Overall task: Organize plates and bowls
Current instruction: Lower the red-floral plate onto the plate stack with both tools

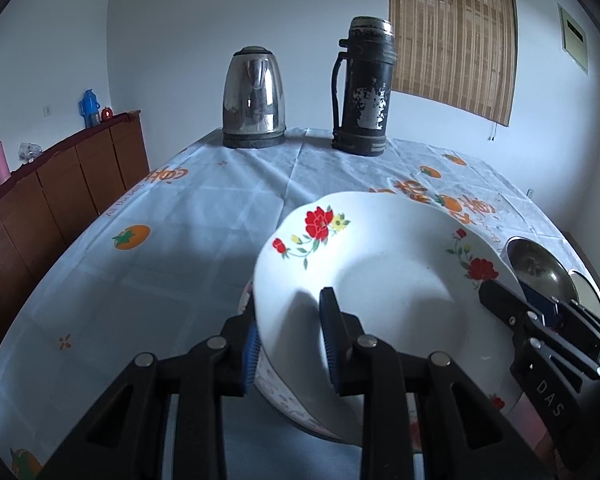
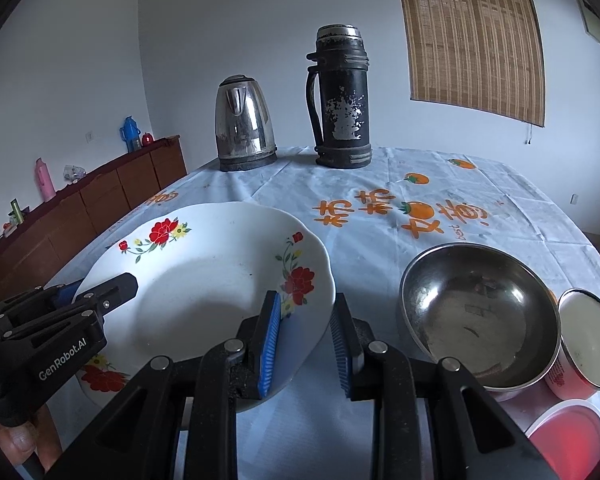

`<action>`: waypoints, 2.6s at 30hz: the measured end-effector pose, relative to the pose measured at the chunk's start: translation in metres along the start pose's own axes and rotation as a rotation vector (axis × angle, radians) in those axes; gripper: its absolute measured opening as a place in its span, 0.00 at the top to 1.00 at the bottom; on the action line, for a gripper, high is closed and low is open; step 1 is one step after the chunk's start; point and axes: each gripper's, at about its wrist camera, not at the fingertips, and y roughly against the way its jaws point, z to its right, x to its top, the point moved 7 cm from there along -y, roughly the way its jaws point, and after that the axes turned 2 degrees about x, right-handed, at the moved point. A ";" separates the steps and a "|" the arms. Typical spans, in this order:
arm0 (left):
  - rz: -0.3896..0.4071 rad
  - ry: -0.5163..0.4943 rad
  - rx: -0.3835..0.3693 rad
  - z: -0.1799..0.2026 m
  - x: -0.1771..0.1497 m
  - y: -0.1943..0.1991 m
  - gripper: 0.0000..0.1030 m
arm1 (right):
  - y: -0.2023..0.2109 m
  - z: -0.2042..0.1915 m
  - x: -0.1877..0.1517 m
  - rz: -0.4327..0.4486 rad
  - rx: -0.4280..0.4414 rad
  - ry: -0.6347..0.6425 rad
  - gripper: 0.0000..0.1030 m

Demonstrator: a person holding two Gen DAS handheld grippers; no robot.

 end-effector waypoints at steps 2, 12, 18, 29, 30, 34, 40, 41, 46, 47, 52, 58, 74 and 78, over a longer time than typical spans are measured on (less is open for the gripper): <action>-0.004 -0.002 -0.003 0.001 -0.001 -0.002 0.76 | -0.001 0.000 0.000 -0.004 -0.004 0.002 0.74; -0.030 0.006 -0.011 -0.004 -0.005 -0.011 0.75 | -0.009 -0.003 -0.005 -0.031 -0.017 0.022 0.74; -0.037 0.007 -0.013 -0.006 -0.007 -0.016 0.75 | -0.013 -0.006 -0.008 -0.044 -0.017 0.031 0.74; -0.049 0.015 -0.018 -0.009 -0.009 -0.021 0.75 | -0.020 -0.010 -0.010 -0.060 -0.022 0.036 0.74; -0.052 0.017 -0.019 -0.009 -0.009 -0.022 0.75 | -0.020 -0.010 -0.010 -0.063 -0.023 0.037 0.74; -0.052 0.011 -0.019 -0.008 -0.010 -0.022 0.76 | -0.024 -0.011 -0.010 -0.076 -0.025 0.039 0.74; -0.048 0.005 -0.018 -0.009 -0.011 -0.023 0.76 | -0.028 -0.011 -0.011 -0.098 -0.025 0.037 0.73; -0.048 0.003 -0.017 -0.008 -0.011 -0.023 0.76 | -0.028 -0.011 -0.011 -0.098 -0.025 0.037 0.73; -0.046 0.004 -0.019 -0.008 -0.012 -0.024 0.76 | -0.027 -0.010 -0.011 -0.093 -0.031 0.036 0.73; -0.046 0.004 -0.019 -0.008 -0.012 -0.024 0.76 | -0.027 -0.010 -0.011 -0.093 -0.032 0.036 0.73; -0.048 0.007 -0.024 -0.008 -0.013 -0.024 0.76 | -0.028 -0.010 -0.011 -0.096 -0.033 0.034 0.73; -0.053 0.010 -0.033 -0.008 -0.013 -0.026 0.76 | -0.029 -0.010 -0.011 -0.101 -0.034 0.031 0.73; -0.062 -0.013 -0.034 -0.006 -0.014 -0.028 0.75 | -0.033 -0.008 -0.011 -0.115 -0.043 0.029 0.73; -0.062 -0.010 -0.038 -0.006 -0.014 -0.028 0.75 | -0.032 -0.009 -0.011 -0.115 -0.044 0.030 0.73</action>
